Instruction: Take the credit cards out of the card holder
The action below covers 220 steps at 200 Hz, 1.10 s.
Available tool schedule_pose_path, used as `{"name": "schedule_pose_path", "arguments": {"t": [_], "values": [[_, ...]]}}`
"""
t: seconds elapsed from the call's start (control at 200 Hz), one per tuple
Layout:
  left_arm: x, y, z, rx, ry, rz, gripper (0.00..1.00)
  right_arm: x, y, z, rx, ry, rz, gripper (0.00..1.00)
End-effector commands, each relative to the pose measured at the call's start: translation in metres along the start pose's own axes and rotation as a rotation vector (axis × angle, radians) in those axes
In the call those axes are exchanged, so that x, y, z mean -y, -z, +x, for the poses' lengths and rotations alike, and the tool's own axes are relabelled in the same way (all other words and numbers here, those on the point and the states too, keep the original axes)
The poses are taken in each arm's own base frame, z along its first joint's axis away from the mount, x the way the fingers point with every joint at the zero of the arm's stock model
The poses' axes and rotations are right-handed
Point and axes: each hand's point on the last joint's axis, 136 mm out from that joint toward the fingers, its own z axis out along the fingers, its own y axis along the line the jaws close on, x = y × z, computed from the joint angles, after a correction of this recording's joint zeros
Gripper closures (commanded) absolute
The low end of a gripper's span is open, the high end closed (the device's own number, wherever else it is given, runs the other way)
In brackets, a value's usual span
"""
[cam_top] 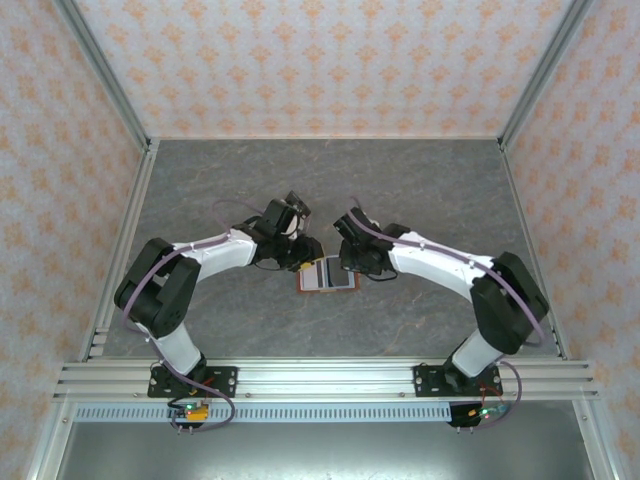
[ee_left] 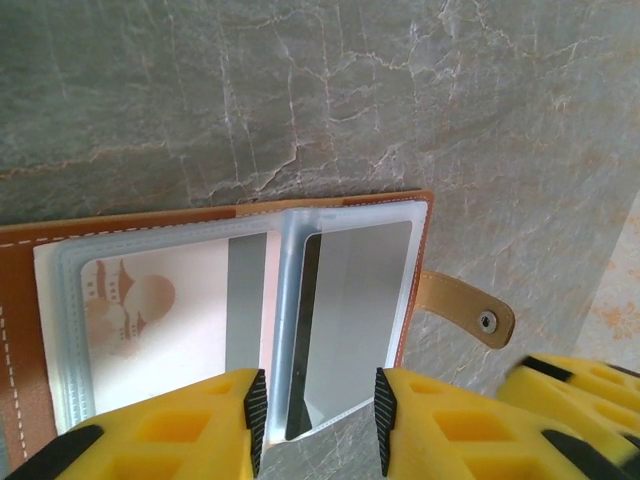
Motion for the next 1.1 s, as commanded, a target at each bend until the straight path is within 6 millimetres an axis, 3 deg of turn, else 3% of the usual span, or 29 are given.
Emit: {"name": "schedule_pose_path", "arguments": {"t": [0.0, 0.636, 1.096], "values": [[-0.002, 0.001, 0.002, -0.001, -0.002, -0.01, 0.64, -0.008, -0.004, -0.002, -0.008, 0.01, 0.014, 0.79], [-0.003, -0.02, 0.014, -0.062, -0.019, -0.019, 0.68, 0.008, -0.048, 0.02, -0.114, 0.004, 0.114, 0.79], [-0.005, -0.031, 0.016, -0.078, -0.046, 0.017, 0.69, 0.003, -0.057, 0.026, -0.154, -0.029, 0.048, 0.79]]}}
